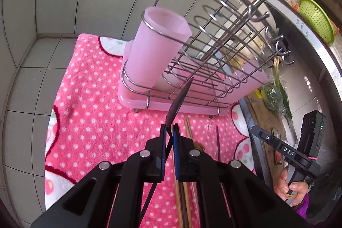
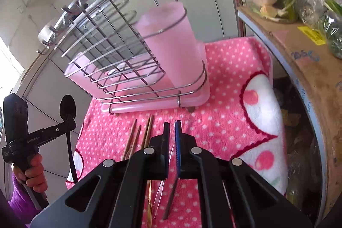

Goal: Organize utensils
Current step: 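Lift the black spoon with the left tool while the right tool lifts the chopstick toward the pink cup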

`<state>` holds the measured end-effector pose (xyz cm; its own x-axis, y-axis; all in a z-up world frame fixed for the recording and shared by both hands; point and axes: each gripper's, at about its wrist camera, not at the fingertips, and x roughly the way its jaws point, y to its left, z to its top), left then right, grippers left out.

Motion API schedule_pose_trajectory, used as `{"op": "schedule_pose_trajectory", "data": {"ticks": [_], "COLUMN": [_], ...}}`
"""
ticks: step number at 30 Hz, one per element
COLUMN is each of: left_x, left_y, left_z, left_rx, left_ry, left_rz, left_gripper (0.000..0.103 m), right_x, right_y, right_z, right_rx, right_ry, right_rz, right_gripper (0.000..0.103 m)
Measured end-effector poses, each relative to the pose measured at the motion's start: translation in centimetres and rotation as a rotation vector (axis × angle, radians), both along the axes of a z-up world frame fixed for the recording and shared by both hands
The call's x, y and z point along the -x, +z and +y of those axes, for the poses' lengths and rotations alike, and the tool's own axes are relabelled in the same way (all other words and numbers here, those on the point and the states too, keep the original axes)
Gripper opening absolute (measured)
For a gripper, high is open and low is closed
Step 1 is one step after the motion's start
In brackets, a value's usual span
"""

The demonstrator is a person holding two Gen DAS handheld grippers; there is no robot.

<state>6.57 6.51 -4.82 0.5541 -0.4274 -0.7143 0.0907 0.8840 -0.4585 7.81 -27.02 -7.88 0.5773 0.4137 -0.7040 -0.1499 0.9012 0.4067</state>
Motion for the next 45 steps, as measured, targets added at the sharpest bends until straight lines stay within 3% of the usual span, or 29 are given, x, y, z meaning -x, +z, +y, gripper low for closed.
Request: {"op": "schedule_pose_trajectory", "data": {"ticks": [4, 11, 15, 19, 22, 23, 24, 30, 37, 45], "left_x": [0.6, 0.7, 0.7, 0.6, 0.6, 0.5, 0.5, 0.9, 1.5, 2.0], "left_y": [1.5, 1.7, 1.3, 1.4, 1.5, 1.5, 1.5, 1.8, 3.6, 6.0], "left_z": [0.1, -0.3, -0.1, 0.3, 0.6, 0.6, 0.6, 0.9, 1.4, 1.8], "left_rx": [0.041, 0.054, 0.067, 0.074, 0.085, 0.088, 0.094, 0.107, 0.120, 0.147], "left_ry": [0.013, 0.003, -0.007, -0.013, -0.016, -0.017, -0.017, -0.007, 0.021, 0.057], "left_rz": [-0.057, -0.060, -0.057, -0.069, -0.079, -0.081, -0.082, -0.092, -0.149, -0.226], "left_gripper": [0.005, 0.005, 0.005, 0.005, 0.005, 0.005, 0.005, 0.005, 0.005, 0.005], "right_x": [-0.2, -3.9, -5.9, -6.7, -6.8, -6.7, -6.6, -5.0, -1.4, 1.9], "right_y": [0.2, -4.6, -6.8, -8.1, -8.1, -8.2, -8.2, -7.8, -3.4, 3.7], "right_z": [0.1, 1.7, 2.5, 3.2, 3.6, 3.7, 3.7, 1.5, -0.8, -2.3], "right_rx": [0.029, 0.073, 0.087, 0.155, 0.181, 0.190, 0.225, 0.090, -0.029, -0.039], "right_ry": [0.022, 0.037, 0.026, 0.007, 0.006, -0.003, -0.015, -0.053, -0.069, -0.082], "right_rz": [0.001, 0.221, 0.309, 0.353, 0.332, 0.320, 0.304, 0.264, 0.104, -0.136], "right_gripper": [0.005, 0.008, 0.028, 0.028, 0.028, 0.024, 0.010, 0.004, 0.004, 0.004]}}
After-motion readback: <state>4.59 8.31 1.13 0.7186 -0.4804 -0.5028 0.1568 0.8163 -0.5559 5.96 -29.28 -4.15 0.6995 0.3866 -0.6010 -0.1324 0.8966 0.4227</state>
